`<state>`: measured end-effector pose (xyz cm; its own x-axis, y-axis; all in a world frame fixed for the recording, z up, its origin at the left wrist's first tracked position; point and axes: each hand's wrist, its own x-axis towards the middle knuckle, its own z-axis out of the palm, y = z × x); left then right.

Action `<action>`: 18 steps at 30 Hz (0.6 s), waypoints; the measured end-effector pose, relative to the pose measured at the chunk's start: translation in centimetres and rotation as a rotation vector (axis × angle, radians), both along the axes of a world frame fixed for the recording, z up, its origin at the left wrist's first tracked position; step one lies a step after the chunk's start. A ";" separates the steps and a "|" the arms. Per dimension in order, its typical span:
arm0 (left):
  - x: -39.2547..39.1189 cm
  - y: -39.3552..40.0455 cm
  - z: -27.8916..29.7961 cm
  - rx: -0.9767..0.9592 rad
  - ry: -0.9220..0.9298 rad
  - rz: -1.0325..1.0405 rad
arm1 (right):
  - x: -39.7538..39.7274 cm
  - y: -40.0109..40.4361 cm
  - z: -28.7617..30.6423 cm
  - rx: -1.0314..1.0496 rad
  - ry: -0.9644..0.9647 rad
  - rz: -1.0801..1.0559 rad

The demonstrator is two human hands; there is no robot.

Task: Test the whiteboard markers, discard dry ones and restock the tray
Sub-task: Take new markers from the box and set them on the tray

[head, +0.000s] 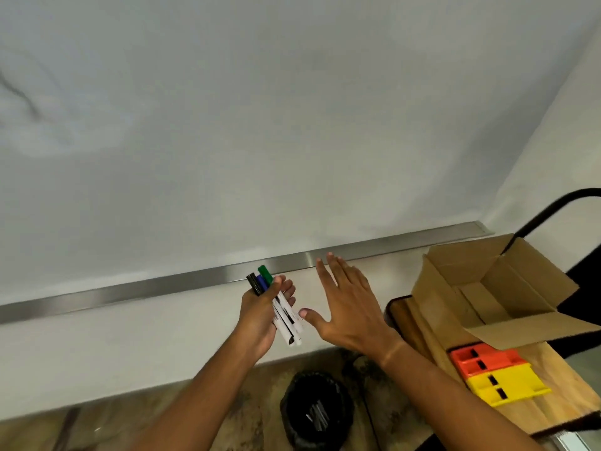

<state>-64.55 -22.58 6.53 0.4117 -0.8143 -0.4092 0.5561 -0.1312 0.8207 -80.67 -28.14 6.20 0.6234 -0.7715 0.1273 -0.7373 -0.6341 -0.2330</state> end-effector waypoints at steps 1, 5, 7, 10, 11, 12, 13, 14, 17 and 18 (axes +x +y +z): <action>1.2 0.9 0.1 0.002 -0.037 0.021 | 1.3 0.5 -0.3 -0.010 0.005 0.013; 5.4 4.2 0.6 -0.008 -0.147 0.083 | 6.0 2.6 -0.5 -0.060 -0.011 0.060; 7.5 6.1 0.8 -0.018 -0.182 0.107 | 8.5 4.0 -0.4 -0.089 -0.012 0.085; 10.6 9.0 0.9 -0.021 -0.246 0.138 | 12.1 6.6 0.1 -0.118 -0.002 0.108; 11.7 10.2 0.9 -0.022 -0.256 0.152 | 13.3 7.7 0.2 -0.124 0.009 0.118; 12.7 11.2 0.8 -0.020 -0.264 0.166 | 14.5 8.7 0.3 -0.129 0.013 0.125; 13.6 12.1 0.7 -0.017 -0.266 0.180 | 15.5 9.6 0.4 -0.134 0.010 0.128; 14.7 13.3 0.6 -0.016 -0.262 0.194 | 16.7 10.7 0.4 -0.137 0.011 0.133; 17.6 16.6 0.5 -0.033 -0.211 0.219 | 20.0 13.7 0.4 -0.141 0.021 0.147; 18.3 17.4 0.5 -0.039 -0.186 0.224 | 20.8 14.5 0.4 -0.143 0.019 0.151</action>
<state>-46.26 -5.16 7.02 0.6480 -0.7083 -0.2800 0.4073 0.0116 0.9132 -59.87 -13.65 6.56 0.7337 -0.6443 0.2156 -0.6351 -0.7632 -0.1194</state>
